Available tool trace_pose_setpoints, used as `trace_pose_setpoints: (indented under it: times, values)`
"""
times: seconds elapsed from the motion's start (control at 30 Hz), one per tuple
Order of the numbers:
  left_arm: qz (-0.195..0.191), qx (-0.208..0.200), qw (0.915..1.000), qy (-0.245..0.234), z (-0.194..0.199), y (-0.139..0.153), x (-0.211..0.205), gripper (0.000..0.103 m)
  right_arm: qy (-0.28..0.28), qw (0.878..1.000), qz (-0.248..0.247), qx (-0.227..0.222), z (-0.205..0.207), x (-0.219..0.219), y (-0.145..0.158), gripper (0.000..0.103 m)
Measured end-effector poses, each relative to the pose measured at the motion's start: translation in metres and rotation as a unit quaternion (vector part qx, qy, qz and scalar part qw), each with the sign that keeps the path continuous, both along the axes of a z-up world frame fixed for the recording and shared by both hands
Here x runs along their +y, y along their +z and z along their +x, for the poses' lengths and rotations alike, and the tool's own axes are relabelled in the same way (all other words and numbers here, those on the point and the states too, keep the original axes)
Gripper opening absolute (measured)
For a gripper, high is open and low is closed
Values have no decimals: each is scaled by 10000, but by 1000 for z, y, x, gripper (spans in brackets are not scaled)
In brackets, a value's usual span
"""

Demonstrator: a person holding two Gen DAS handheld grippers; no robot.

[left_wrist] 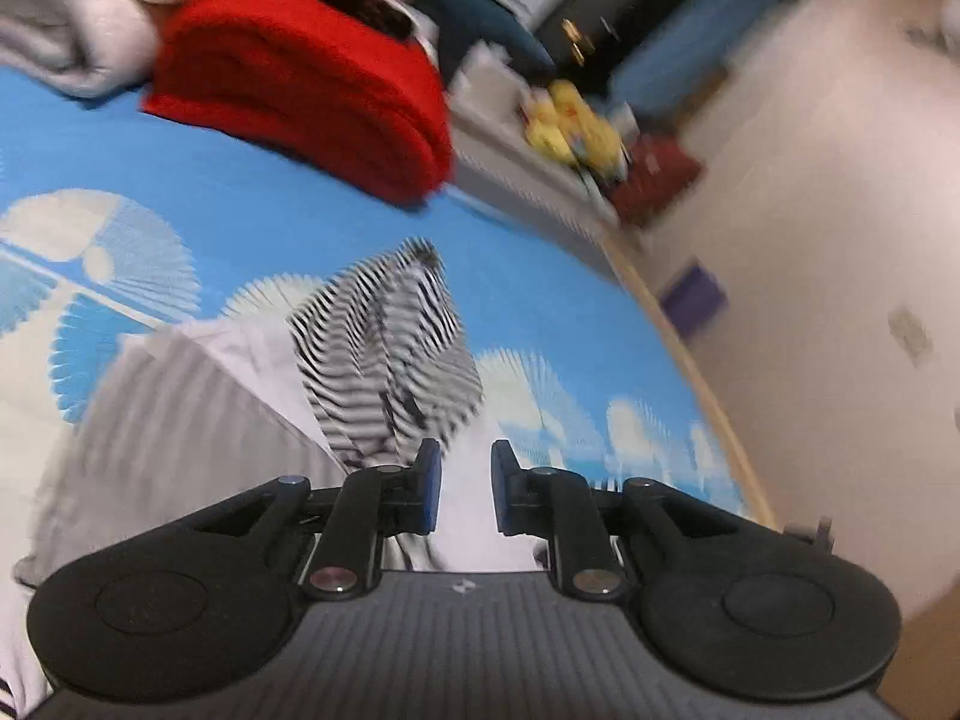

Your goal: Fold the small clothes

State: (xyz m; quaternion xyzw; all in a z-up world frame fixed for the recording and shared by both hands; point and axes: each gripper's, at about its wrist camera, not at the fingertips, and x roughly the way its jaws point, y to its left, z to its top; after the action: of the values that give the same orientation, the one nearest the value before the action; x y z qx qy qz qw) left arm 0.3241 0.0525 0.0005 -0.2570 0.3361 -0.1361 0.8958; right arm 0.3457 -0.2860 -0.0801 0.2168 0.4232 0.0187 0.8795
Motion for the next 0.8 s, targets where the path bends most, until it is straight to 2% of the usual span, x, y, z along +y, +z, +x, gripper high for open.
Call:
trace_pose_setpoints:
  times: [0.07, 0.13, 0.17, 0.2, 0.23, 0.27, 0.43, 0.5, 0.53, 0.6, 0.7, 0.8]
  values:
    - [358, -125, 9978, 542, -9, -4, 18, 28, -28, 9999, 116, 75, 1, -6, -4, 9]
    - [1042, -78, 9899, 956, -9, -14, 25, 28, 42, 9998, 70, 199, 4, -6, -12, 11]
    - [1485, 162, 9824, 1121, -3, -23, 30, 28, 56, 9995, 21, 313, 6, -5, -18, 11]
    - [1738, 391, 9766, 1205, 4, -31, 30, 28, 73, 9989, -33, 468, 8, -3, -26, 11]
    - [1823, 549, 9731, 1295, 10, -36, 36, 28, 102, 9983, -48, 573, 10, -1, -33, 11]
    - [1731, 600, 9728, 1419, 12, -39, 45, 28, 145, 9976, -53, 672, 12, 2, -41, 11]
    - [1490, 598, 9721, 1708, 27, -35, 75, 28, 385, 9922, -473, 1087, 21, 25, -78, 23]
    - [1534, 605, 9719, 1680, 37, -34, 91, 28, 537, 9905, -910, 885, 22, 38, -77, 23]
    - [1570, 624, 9711, 1688, 38, -35, 94, 28, 677, 9885, -1075, 818, 22, 44, -76, 19]
    - [1572, 663, 9699, 1740, 42, -33, 102, 28, 914, 9872, -1188, 552, 18, 55, -68, 0]
    - [1492, 728, 9699, 1780, 45, -34, 109, 28, 895, 9887, -1199, -67, 8, 58, -36, 0]
    - [1516, 741, 9712, 1680, 46, -36, 106, 28, 642, 9859, -1144, -1044, -9, 45, 14, 0]
